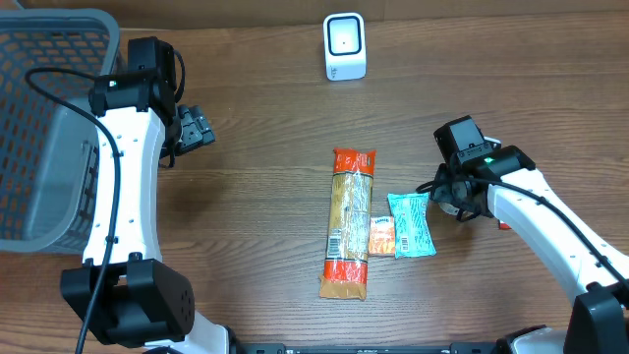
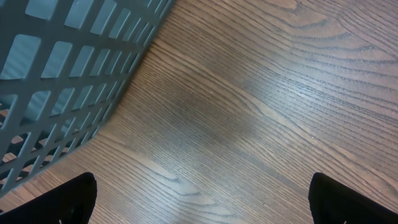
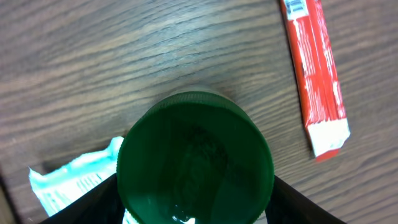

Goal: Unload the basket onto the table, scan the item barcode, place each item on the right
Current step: 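Close the right gripper on the green jar lid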

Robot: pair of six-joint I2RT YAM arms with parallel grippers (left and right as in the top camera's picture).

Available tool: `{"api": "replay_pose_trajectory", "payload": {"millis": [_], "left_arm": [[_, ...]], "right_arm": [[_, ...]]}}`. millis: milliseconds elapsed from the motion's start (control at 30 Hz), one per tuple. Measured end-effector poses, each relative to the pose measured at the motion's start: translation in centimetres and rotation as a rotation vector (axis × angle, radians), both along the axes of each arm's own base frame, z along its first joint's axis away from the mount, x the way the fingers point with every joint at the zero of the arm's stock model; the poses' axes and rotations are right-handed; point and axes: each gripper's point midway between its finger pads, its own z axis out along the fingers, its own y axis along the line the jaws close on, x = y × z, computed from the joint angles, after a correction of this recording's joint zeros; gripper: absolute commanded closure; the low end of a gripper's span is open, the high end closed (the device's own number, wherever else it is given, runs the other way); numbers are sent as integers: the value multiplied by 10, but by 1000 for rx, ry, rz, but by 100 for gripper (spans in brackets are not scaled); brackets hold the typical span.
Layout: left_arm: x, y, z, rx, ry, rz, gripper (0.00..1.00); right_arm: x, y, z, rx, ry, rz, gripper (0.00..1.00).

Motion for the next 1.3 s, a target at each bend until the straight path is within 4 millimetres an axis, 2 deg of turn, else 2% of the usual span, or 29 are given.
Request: {"api": "replay_pose_trajectory", "payload": {"millis": [133, 167, 300, 400, 433, 533, 600, 733, 867, 967, 1033, 1067, 1133, 1300], "left_arm": [[0, 0, 0, 0, 0, 0, 0], [0, 0, 0, 0, 0, 0, 0], [0, 0, 0, 0, 0, 0, 0], [0, 0, 0, 0, 0, 0, 0], [0, 0, 0, 0, 0, 0, 0], [0, 0, 0, 0, 0, 0, 0], [0, 0, 0, 0, 0, 0, 0], [0, 0, 0, 0, 0, 0, 0], [0, 0, 0, 0, 0, 0, 0], [0, 0, 0, 0, 0, 0, 0], [0, 0, 0, 0, 0, 0, 0], [0, 0, 0, 0, 0, 0, 0], [0, 0, 0, 0, 0, 0, 0], [0, 0, 0, 0, 0, 0, 0]], "right_arm": [[-1, 0, 0, -23, 15, 89, 32], [0, 0, 0, -26, 16, 105, 28], [-2, -1, -1, -35, 26, 142, 0], [0, 0, 0, -38, 21, 161, 0], [0, 0, 0, -38, 19, 159, 0], [1, 0, 0, -29, 13, 124, 15], [0, 0, 0, -20, 9, 83, 20], [0, 0, 0, -6, 1, 26, 25], [1, 0, 0, -3, -3, 12, 37], [2, 1, 0, -7, -5, 38, 37], [2, 1, 0, -14, 0, 70, 28], [2, 1, 0, -20, 4, 90, 13], [1, 0, 0, -26, 12, 110, 0], [5, 1, 1, -19, -8, 102, 0]]}}
